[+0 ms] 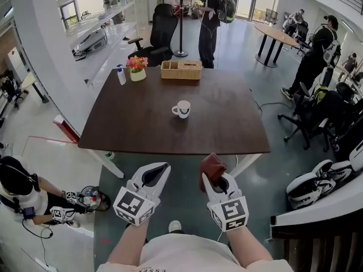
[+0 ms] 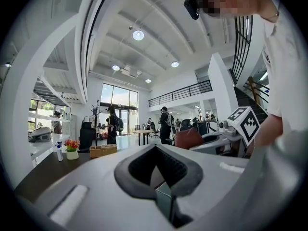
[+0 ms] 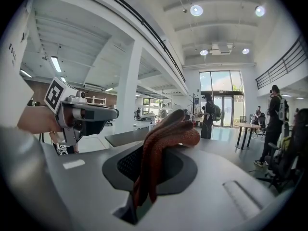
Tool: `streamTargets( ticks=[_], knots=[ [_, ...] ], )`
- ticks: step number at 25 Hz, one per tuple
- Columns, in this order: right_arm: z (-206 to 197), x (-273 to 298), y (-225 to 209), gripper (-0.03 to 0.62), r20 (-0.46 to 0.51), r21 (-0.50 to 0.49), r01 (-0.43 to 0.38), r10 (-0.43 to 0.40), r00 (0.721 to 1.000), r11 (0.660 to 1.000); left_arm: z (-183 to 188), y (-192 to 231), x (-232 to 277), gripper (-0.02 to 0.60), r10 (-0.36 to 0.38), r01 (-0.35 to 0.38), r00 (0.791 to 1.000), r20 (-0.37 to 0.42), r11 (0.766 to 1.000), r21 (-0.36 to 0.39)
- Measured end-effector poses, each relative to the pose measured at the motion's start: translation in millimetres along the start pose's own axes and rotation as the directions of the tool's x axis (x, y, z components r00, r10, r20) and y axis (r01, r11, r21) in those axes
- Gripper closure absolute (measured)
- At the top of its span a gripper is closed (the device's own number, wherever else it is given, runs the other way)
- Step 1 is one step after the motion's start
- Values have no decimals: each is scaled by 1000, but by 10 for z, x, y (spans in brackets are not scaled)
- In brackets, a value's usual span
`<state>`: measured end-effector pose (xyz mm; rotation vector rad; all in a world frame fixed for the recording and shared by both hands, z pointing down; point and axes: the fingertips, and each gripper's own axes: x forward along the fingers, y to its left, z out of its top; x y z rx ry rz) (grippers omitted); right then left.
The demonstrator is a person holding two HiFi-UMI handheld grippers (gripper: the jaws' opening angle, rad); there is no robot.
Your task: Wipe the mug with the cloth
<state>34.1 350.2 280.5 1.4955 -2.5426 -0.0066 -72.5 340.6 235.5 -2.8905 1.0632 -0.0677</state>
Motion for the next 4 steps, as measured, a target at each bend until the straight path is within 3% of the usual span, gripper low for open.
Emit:
streamTargets(
  ticks=[4],
  knots=[
    [10,-18,-8,522,3,3,6,-6,1000,1000,2,-29,11,575,-10,10,1000,-1,1000,-3]
  ],
)
